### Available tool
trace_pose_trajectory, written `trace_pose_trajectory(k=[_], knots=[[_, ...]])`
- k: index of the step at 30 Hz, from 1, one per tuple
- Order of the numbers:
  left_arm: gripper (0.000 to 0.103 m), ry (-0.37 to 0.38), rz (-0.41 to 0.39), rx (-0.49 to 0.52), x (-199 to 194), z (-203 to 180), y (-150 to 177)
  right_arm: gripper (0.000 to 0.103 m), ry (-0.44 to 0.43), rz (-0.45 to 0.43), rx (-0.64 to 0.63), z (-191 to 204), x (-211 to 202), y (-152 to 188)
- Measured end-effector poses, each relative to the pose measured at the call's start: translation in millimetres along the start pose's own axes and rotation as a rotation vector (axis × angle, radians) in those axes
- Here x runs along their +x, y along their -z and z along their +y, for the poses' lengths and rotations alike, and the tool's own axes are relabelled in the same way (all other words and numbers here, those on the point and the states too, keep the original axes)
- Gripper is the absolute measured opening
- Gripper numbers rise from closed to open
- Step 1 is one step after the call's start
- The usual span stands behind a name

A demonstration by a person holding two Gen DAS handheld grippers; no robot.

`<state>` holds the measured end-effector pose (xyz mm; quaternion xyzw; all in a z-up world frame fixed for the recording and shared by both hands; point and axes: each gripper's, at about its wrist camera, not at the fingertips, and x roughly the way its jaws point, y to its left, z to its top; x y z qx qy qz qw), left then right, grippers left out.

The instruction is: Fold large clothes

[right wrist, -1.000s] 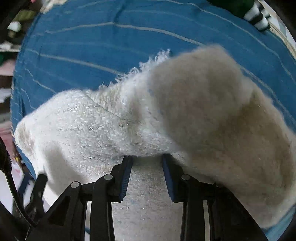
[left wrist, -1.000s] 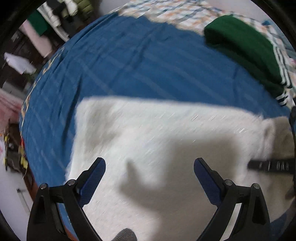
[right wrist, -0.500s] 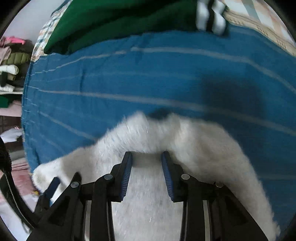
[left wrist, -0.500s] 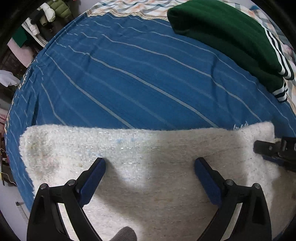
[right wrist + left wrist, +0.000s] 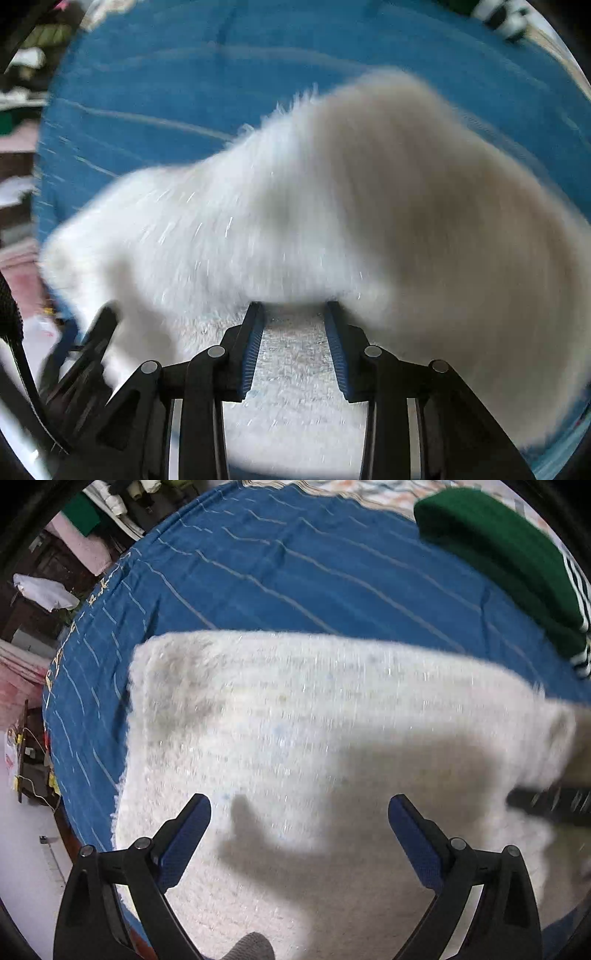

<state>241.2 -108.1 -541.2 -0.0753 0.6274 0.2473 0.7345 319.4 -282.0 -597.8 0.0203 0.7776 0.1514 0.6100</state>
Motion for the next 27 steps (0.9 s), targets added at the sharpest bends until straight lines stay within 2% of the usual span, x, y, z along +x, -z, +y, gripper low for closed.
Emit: trace_pose_trajectory(k=[2,4,5,6,7,8,10,13,14,16,20,21,23,27], knots=[[0.099,-0.006,-0.013,0.006,-6.4,1.1,5.6,0.037,0.0,0.028,0.014,1.4,-4.1,-5.1],[0.099,0.011,-0.021,0.009,-15.0,-0.4,5.9,0.037,-0.076,-0.013,0.038,-5.9,-18.9,-0.7],[0.099,0.018,-0.027,0.012,-19.6,-1.3,7.4,0.044,-0.135,-0.068,0.034,-14.3,-32.9,7.1],[0.099,0.025,-0.039,0.022,-27.0,-3.2,8.2,0.059,-0.2,-0.139,0.034,-23.9,-48.0,19.6],[0.099,0.03,-0.052,0.038,-31.2,-6.3,8.8,0.066,-0.246,-0.205,0.053,-36.6,-63.4,37.3],[0.099,0.033,-0.066,0.061,-35.6,-13.6,9.6,0.073,-0.256,-0.231,0.07,-44.5,-69.4,49.1],[0.099,0.039,-0.075,0.089,-35.4,-21.7,10.4,0.073,-0.28,-0.292,0.143,-71.7,-82.7,83.9],[0.099,0.051,-0.053,0.13,-16.5,-37.0,5.8,0.073,-0.293,-0.331,0.296,-122.5,-83.8,139.1],[0.099,0.044,-0.042,0.146,-9.3,-40.7,4.9,0.073,-0.303,-0.34,0.362,-137.0,-75.1,162.0],[0.099,0.025,-0.028,0.175,3.5,-47.2,3.7,0.073,-0.322,-0.344,0.446,-158.9,-51.0,183.0],[0.1,0.046,-0.03,0.17,5.7,-41.8,0.5,0.073,-0.452,-0.395,0.554,-190.6,10.4,175.0],[0.1,0.051,-0.031,0.17,5.9,-40.4,0.3,0.073,-0.538,-0.445,0.588,-198.3,21.1,172.5],[0.1,0.049,-0.036,0.177,4.8,-41.8,1.3,0.074,-0.639,-0.51,0.627,-207.1,33.5,164.2],[0.1,0.039,-0.044,0.201,6.0,-43.8,0.0,0.075,-0.718,-0.594,0.632,-197.4,37.5,135.2]])
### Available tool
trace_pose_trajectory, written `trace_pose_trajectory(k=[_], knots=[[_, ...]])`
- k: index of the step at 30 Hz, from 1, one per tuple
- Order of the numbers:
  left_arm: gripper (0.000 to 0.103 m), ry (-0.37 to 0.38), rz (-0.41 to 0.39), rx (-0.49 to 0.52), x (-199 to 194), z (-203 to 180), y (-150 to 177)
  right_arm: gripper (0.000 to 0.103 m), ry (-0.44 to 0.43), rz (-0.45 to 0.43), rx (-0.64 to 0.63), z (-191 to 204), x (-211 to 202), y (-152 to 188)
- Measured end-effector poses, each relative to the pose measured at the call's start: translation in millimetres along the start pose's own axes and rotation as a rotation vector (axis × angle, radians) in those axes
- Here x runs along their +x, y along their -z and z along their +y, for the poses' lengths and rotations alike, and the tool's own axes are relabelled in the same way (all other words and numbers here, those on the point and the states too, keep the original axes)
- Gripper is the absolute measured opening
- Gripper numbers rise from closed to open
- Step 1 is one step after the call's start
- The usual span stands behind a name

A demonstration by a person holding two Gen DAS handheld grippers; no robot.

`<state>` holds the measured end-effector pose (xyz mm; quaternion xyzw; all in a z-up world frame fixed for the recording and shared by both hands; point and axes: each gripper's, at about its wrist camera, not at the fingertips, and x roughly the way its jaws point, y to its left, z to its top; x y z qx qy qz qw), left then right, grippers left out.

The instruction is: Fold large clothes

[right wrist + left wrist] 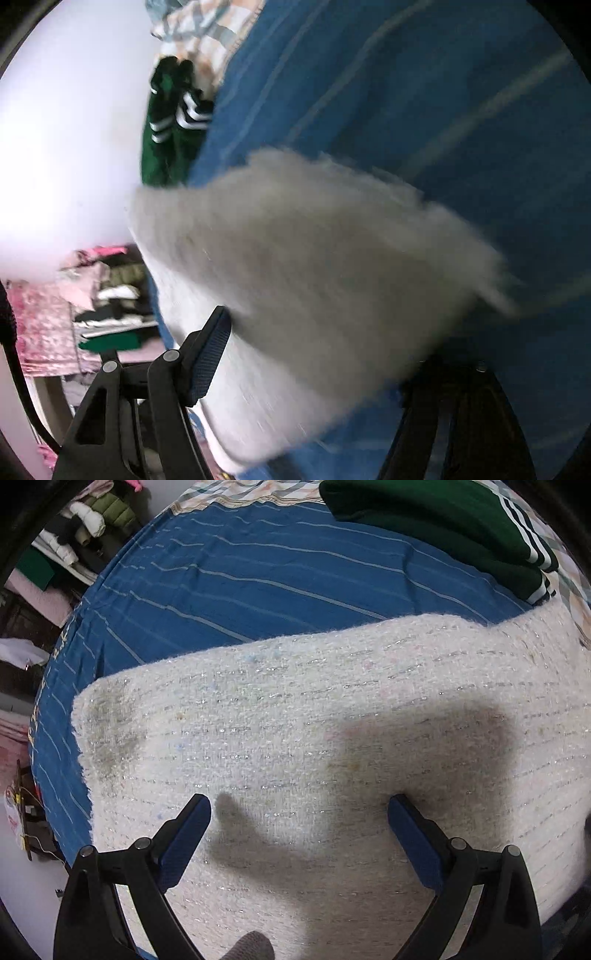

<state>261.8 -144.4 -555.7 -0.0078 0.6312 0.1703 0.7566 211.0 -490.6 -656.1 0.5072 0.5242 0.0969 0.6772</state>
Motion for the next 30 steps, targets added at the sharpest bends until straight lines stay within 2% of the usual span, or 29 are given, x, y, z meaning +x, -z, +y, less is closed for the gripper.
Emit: trace_pose_trajectory(k=[4,8,10,11,12,17,25,30], knots=[[0.1,0.012,0.003,0.004,2.3,1.7,-1.1,0.075,-0.047,-0.015,0.002,6.1,9.0,-19.5],[0.1,0.041,0.006,-0.015,8.4,7.8,-3.2,0.073,-0.131,0.002,-0.001,9.8,3.0,-35.6],[0.1,0.058,0.004,-0.02,11.3,11.0,-4.8,0.062,-0.156,-0.001,0.007,14.4,5.6,-38.7],[0.1,0.061,0.002,-0.014,12.2,11.3,-5.7,0.047,-0.171,-0.002,-0.001,17.0,7.1,-39.8],[0.1,0.062,0.0,-0.005,13.2,10.6,-7.0,0.04,-0.166,-0.009,-0.015,19.6,4.1,-38.4],[0.1,0.057,-0.014,0.029,12.2,1.7,-10.4,0.022,-0.206,-0.065,0.01,34.2,-15.0,-34.7],[0.099,0.117,-0.048,0.084,13.0,-33.8,-24.7,0.02,-0.188,-0.131,-0.057,80.6,-50.0,-28.6],[0.099,0.207,-0.07,0.138,13.8,-71.6,-47.4,0.02,-0.109,-0.189,-0.221,134.5,-71.2,-35.3]])
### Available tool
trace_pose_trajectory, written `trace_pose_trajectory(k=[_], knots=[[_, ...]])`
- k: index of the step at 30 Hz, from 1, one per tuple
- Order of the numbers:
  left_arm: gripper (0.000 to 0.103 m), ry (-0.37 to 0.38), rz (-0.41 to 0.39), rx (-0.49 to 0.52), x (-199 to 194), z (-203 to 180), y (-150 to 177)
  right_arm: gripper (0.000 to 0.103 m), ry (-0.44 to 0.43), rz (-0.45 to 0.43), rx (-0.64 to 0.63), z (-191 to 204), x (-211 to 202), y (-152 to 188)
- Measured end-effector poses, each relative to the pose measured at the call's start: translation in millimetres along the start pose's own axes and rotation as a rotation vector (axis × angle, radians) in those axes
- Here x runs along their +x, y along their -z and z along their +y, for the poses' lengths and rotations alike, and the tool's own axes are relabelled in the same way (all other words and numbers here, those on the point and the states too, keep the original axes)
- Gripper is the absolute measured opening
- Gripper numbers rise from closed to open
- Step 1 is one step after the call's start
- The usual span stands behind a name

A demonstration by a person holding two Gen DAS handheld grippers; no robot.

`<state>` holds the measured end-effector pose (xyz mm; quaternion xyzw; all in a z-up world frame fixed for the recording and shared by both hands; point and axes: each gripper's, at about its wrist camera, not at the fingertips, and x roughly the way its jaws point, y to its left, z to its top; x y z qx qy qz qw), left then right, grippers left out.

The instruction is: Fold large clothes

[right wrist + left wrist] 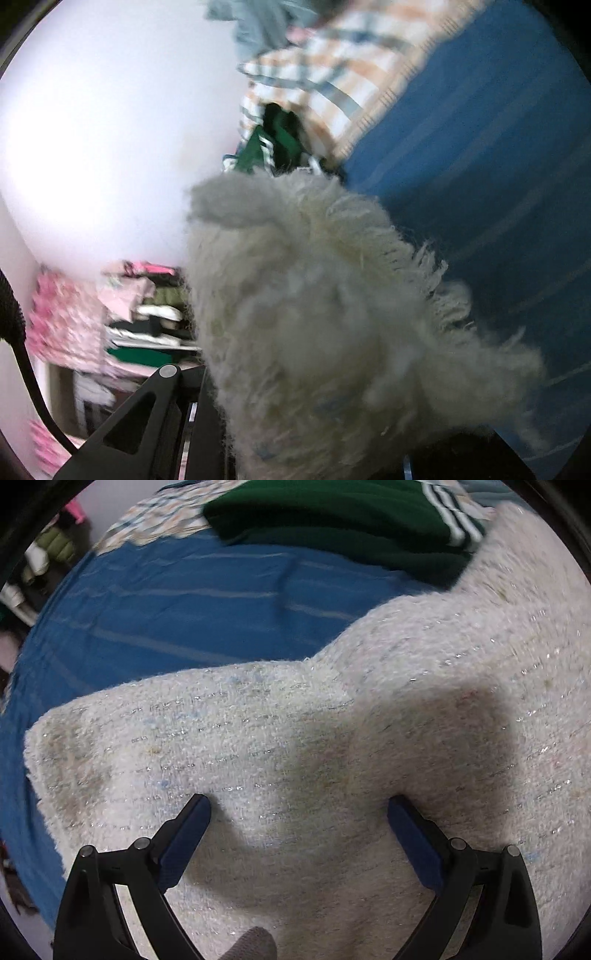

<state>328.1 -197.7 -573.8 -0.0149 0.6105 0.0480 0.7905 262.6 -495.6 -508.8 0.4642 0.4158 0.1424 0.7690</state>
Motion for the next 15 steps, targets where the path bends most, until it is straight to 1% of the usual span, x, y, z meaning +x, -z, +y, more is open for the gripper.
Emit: trace_pose_trajectory(k=[2,4,5,7,9,11,13,15], knots=[[0.097,0.033,0.005,-0.013,-6.5,4.2,-6.5,0.02,0.029,0.002,-0.07,26.2,-0.2,-6.1],[0.097,0.068,-0.014,-0.094,-25.1,28.8,-2.7,0.02,0.045,0.015,-0.131,51.5,3.6,-4.6],[0.097,0.087,-0.02,-0.152,-37.4,48.3,3.9,0.02,0.045,0.034,-0.175,70.8,6.6,2.8],[0.097,0.092,-0.033,-0.255,-61.4,86.8,24.4,0.021,0.046,0.069,-0.248,101.8,17.4,17.9],[0.097,0.064,-0.036,-0.357,-85.8,134.3,55.5,0.021,0.049,0.125,-0.333,138.6,36.8,45.8],[0.097,0.016,-0.022,-0.46,-106.1,189.8,93.7,0.02,0.056,0.18,-0.432,166.9,55.4,82.9],[0.097,-0.046,-0.009,-0.534,-121.1,221.7,129.5,0.02,0.063,0.25,-0.522,191.7,86.1,122.9],[0.097,-0.109,0.01,-0.618,-134.7,251.7,175.2,0.02,0.081,0.329,-0.618,208.1,120.6,171.8]])
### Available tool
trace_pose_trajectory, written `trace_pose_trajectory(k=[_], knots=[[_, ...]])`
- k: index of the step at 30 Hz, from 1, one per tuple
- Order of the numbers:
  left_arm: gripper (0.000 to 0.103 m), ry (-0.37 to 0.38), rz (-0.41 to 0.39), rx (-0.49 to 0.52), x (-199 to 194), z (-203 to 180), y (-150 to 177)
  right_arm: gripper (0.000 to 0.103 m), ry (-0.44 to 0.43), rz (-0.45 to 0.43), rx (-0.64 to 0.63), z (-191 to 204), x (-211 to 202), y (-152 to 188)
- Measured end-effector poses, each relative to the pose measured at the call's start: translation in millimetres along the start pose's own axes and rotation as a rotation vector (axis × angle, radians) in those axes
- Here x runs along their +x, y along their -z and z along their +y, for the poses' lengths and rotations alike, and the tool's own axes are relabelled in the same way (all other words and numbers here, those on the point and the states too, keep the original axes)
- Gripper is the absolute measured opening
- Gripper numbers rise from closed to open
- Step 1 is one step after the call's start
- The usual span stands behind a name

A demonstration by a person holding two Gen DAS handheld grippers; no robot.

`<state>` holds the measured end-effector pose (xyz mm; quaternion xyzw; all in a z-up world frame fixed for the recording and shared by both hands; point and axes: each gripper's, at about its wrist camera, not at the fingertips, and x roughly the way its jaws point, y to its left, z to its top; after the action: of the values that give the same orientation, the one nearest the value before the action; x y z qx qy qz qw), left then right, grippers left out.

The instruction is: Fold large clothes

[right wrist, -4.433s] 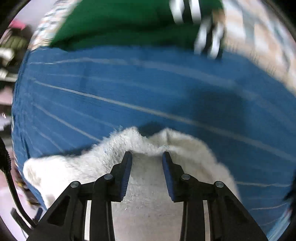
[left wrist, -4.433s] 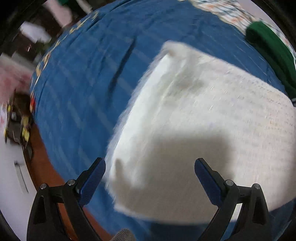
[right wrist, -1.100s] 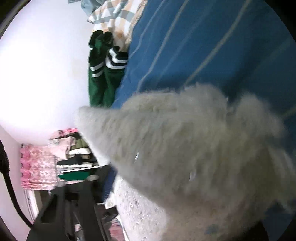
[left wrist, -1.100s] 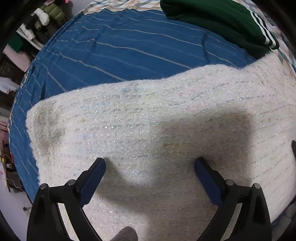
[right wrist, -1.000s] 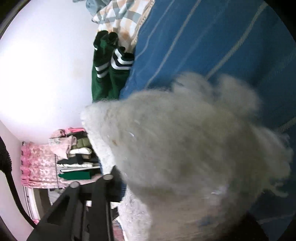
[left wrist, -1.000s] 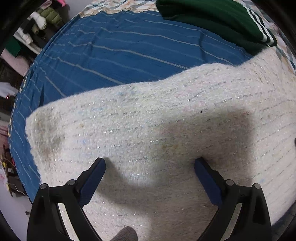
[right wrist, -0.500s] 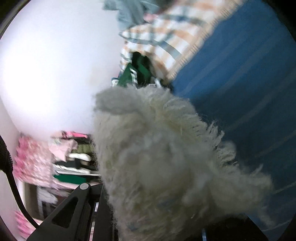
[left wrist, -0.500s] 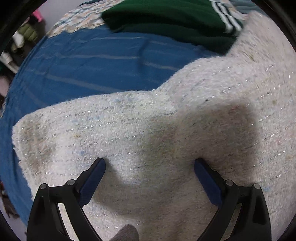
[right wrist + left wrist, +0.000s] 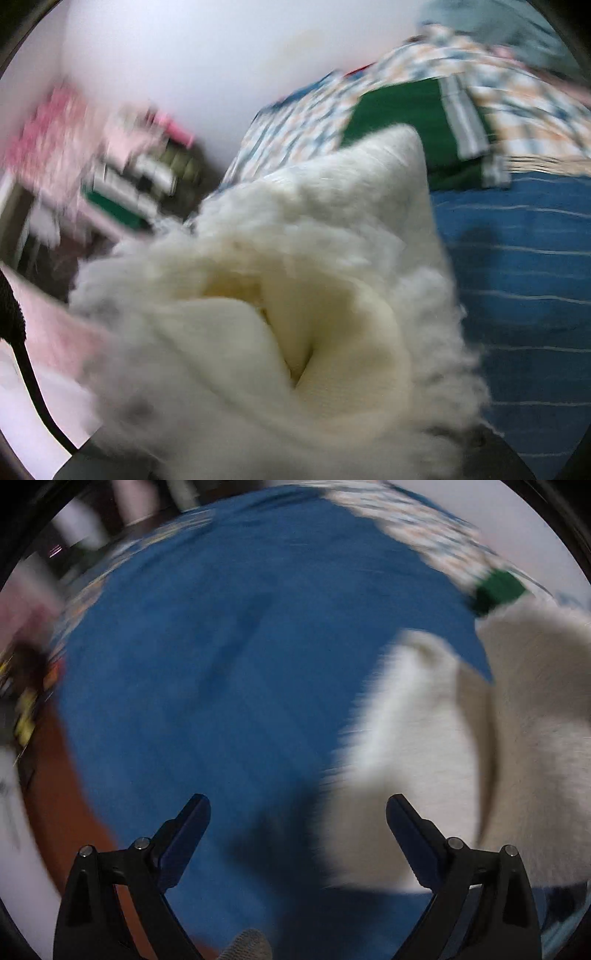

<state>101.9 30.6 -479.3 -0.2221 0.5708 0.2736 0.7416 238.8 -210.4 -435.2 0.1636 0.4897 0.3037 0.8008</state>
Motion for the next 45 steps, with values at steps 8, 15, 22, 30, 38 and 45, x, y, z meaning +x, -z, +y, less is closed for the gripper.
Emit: trace_pose_trajectory(k=[8,15,22,30,38,45], knots=[[0.097,-0.085,0.094,-0.226,12.4,102.0,52.1,0.025,0.124,0.358,-0.284,70.1,143.2,92.9],[0.097,0.119,0.078,-0.329,-15.6,105.1,62.2,0.081,-0.105,0.471,-0.356,78.3,95.3,82.1],[0.097,0.403,0.033,-0.37,0.8,39.3,29.7,0.081,-0.141,0.536,-0.179,11.3,31.2,68.6],[0.02,0.513,0.018,-0.447,66.7,-16.8,-31.4,0.081,0.044,0.49,0.075,-72.7,40.5,40.0],[0.019,0.43,-0.021,-0.483,57.2,7.6,17.3,0.041,0.01,0.491,-0.01,-39.2,87.1,-2.6],[0.026,0.463,0.019,-0.475,76.3,22.7,14.2,0.022,0.094,0.713,-0.248,35.2,232.7,21.3]])
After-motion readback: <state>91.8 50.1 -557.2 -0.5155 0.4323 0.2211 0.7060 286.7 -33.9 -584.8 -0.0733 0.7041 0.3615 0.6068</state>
